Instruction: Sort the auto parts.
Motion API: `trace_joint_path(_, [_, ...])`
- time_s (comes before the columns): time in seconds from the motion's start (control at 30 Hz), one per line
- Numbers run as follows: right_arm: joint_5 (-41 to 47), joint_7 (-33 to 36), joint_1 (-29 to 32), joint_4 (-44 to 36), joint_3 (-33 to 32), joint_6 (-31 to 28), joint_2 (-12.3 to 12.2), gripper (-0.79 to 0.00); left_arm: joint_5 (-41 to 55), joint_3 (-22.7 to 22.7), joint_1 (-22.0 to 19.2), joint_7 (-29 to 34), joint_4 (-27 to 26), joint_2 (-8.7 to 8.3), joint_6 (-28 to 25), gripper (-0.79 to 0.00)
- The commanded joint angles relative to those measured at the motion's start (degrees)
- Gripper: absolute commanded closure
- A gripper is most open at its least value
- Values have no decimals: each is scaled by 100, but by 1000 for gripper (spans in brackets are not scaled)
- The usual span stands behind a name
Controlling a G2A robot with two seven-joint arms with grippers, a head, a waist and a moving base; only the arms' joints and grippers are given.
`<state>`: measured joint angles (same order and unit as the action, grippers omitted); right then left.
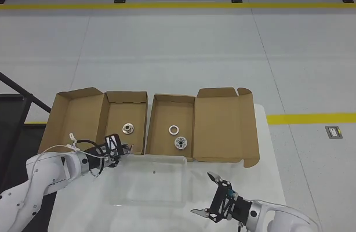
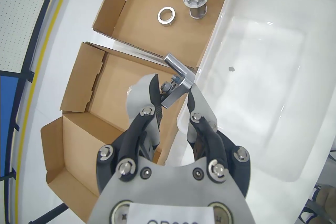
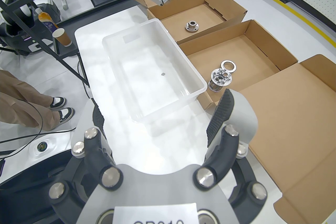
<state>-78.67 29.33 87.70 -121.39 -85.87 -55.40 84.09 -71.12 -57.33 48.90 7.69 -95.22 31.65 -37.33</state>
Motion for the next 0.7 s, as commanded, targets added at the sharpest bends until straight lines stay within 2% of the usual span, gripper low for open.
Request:
trace_joint_path(0.0, [0, 0, 0, 0, 0, 0, 0, -785, 8, -1, 0, 2, 0, 0, 4, 0])
trace_joint_path(0.1, [0, 0, 0, 0, 0, 0, 0, -785, 16, -2, 9, -2, 3, 3, 25, 0])
trace_joint_path(0.17, [0, 0, 0, 0, 0, 0, 0, -785, 175, -50, -13, 74, 132, 41, 308, 0])
trace_joint_path(0.27, [0, 0, 0, 0, 0, 0, 0, -785, 647, -2, -341, 450, 578, 178, 597, 0])
trace_joint_path(0.4, [0, 0, 0, 0, 0, 0, 0, -785, 1361, 496, -1118, 1167, 1476, 542, 714, 0])
trace_joint_path(0.53, [0, 0, 0, 0, 0, 0, 0, -785, 1792, 1181, -1997, 1785, 2597, 1032, 783, 0])
trace_joint_path(0.67, [0, 0, 0, 0, 0, 0, 0, -785, 1789, 1816, -2716, 2048, 3666, 1542, 910, 0])
